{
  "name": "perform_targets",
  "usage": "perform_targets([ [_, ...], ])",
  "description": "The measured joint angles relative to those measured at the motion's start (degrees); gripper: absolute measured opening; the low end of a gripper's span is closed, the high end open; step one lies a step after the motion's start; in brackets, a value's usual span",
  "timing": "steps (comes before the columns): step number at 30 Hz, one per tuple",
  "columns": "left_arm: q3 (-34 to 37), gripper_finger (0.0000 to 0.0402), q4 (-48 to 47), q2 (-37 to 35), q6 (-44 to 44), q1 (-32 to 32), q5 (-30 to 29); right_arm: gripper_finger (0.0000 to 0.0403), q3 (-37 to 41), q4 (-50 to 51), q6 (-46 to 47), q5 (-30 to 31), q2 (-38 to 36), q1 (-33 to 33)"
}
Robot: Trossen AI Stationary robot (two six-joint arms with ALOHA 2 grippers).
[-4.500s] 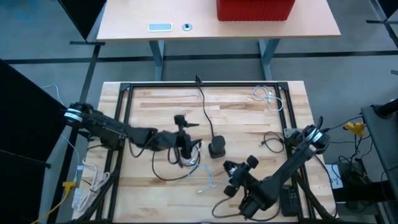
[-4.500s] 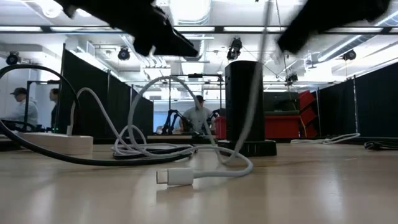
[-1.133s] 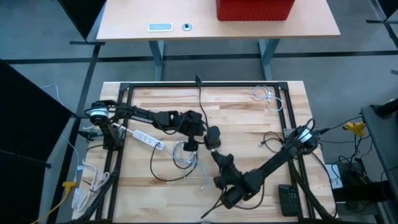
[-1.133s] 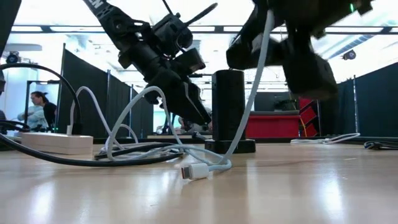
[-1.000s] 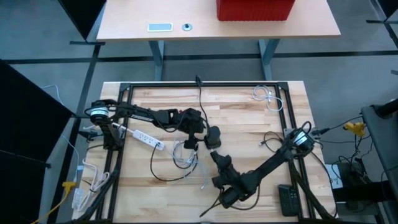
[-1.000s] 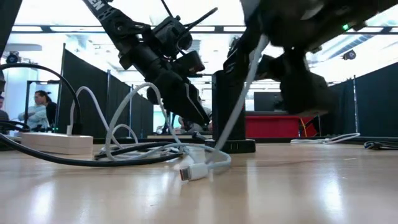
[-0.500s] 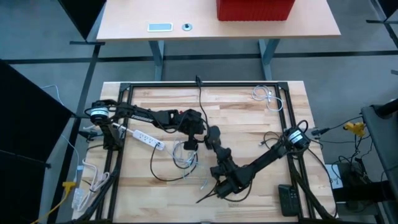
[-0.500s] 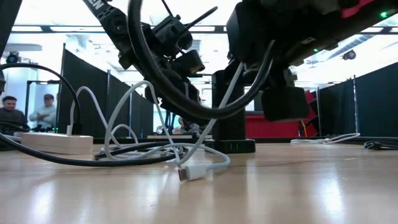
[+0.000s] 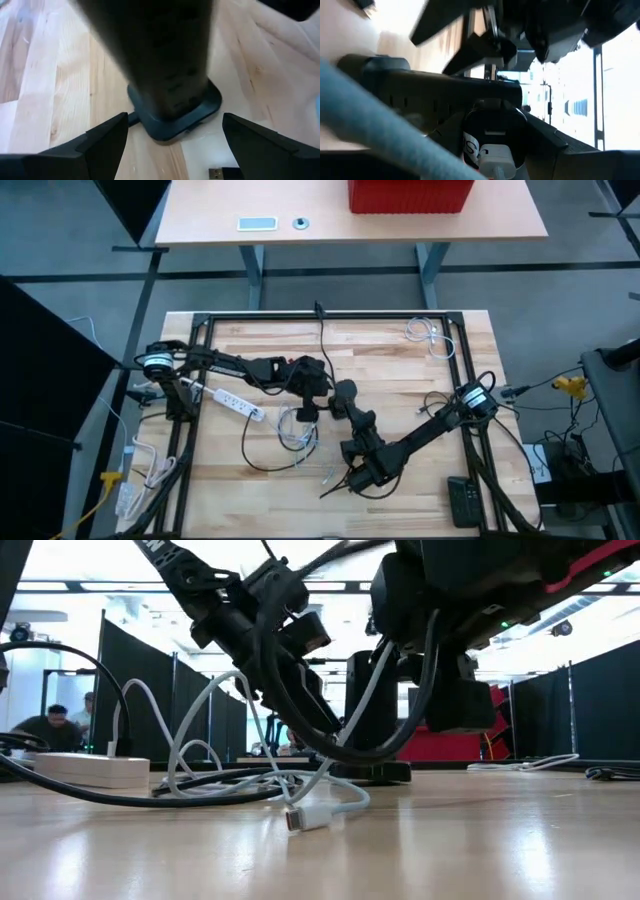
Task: Insert USB
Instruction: Insert the black charger adapter into the top black outlet extension
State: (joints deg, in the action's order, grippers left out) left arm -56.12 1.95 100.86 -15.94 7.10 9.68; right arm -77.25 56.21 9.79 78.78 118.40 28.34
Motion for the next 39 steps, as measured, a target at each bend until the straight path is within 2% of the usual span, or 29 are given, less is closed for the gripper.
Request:
perform_targets([
  [5, 0.00, 0.0312, 0.23, -0.94, -0.07, -1.46, -0.01, 0.0143, 0.00, 3.15, 5.23, -0.93, -0.03, -0.94],
  [11, 0.00, 0.0312, -1.09, -1.33, -1.87, -2.43, -0.80, 0.0143, 0.00, 3.14, 6.14, -1.36, -0.03, -1.07],
  [16, 0.00, 0.0312, -4.96, -3.37, -3.04, -1.58, -12.74, 0.0143, 0.02, 3.11, 6.29, -1.67, -0.03, -0.13],
  [25, 3.50, 0.0303, 17.31, -3.32, -6.96, 2.25, -15.12, 0.0143, 0.04, 3.07, 6.29, -1.77, -0.03, 0.10],
  [28, 3.54, 0.0242, 17.04, -3.32, -8.34, 2.27, -15.73, 0.0143, 0.03, 3.07, 6.21, -1.80, -0.03, 0.15],
  [33, 3.56, 0.0042, 19.48, -3.21, -5.54, 2.58, -15.22, 0.0143, -0.07, 3.07, 6.11, -1.88, -0.03, 0.15],
  [35, 3.56, 0.0017, 22.57, -2.11, -3.38, 2.79, -13.78, 0.0143, -0.07, 3.05, 6.05, -1.86, -0.03, 0.15],
  [39, 3.58, 0.0005, 26.28, 2.42, -0.95, 2.70, -12.99, 0.0143, -0.09, 3.04, 5.23, -1.96, -0.03, 0.15],
])
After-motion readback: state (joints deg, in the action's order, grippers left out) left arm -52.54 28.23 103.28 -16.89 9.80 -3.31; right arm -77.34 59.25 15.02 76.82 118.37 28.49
